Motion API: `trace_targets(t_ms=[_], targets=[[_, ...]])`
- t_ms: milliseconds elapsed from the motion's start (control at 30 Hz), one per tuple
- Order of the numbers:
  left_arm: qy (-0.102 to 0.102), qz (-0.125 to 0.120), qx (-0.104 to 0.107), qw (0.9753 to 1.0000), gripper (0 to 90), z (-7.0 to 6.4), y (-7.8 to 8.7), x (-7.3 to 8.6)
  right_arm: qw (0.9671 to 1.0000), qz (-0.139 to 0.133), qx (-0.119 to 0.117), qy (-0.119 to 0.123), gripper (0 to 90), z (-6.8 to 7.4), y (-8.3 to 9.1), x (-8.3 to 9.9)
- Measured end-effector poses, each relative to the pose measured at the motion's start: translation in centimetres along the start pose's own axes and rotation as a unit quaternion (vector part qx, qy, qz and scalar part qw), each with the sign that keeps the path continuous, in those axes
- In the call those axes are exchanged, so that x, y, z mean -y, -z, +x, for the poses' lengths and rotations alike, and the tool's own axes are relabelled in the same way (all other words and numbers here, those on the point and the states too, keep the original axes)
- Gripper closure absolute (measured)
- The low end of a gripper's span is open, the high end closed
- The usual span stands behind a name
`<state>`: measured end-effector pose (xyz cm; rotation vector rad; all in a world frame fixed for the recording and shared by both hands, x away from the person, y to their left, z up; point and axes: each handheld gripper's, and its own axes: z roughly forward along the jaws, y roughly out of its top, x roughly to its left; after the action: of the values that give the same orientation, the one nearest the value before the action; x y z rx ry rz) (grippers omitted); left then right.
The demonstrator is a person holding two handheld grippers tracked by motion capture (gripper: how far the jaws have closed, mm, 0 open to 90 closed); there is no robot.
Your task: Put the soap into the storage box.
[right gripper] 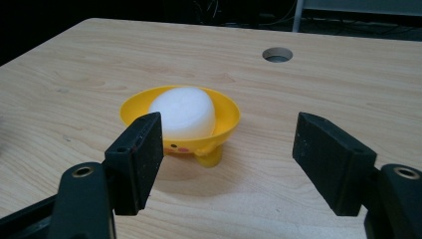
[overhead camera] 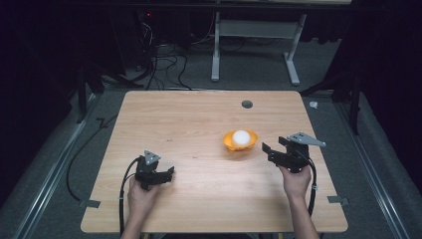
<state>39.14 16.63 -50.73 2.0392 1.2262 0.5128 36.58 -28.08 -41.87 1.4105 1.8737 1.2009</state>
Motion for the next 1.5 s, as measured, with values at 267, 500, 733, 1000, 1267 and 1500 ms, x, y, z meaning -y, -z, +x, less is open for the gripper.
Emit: trace_targets(t_ms=[267, 500, 733, 1000, 1267, 1500], targets=[[0.0, 0.0, 0.0, 1.0, 20.1, 0.0, 0.0, 0.0, 1.0, 0.001, 0.0, -0.003, 28.9, 0.0, 0.4, 0.5], [0.0, 0.0, 0.0, 1.0, 20.1, 0.0, 0.0, 0.0, 1.0, 0.005, -0.002, 0.001, 28.9, 0.1, 0.6, 0.9], [0.0, 0.0, 0.0, 1.0, 20.1, 0.0, 0.0, 0.0, 1.0, 0.004, -0.005, 0.0, 28.9, 0.4, 1.0, 1.4], [0.0, 0.0, 0.0, 1.0, 20.1, 0.0, 0.0, 0.0, 0.9999, 0.009, -0.007, 0.003, 28.9, 0.7, 0.9, 2.1], [0.0, 0.0, 0.0, 1.0, 20.1, 0.0, 0.0, 0.0, 0.9996, 0.022, -0.013, 0.009, 28.9, 1.3, 0.3, 2.7], [0.0, 0.0, 0.0, 1.0, 20.1, 0.0, 0.0, 0.0, 0.9994, 0.029, -0.018, 0.009, 28.9, 1.7, -0.1, 3.3]])
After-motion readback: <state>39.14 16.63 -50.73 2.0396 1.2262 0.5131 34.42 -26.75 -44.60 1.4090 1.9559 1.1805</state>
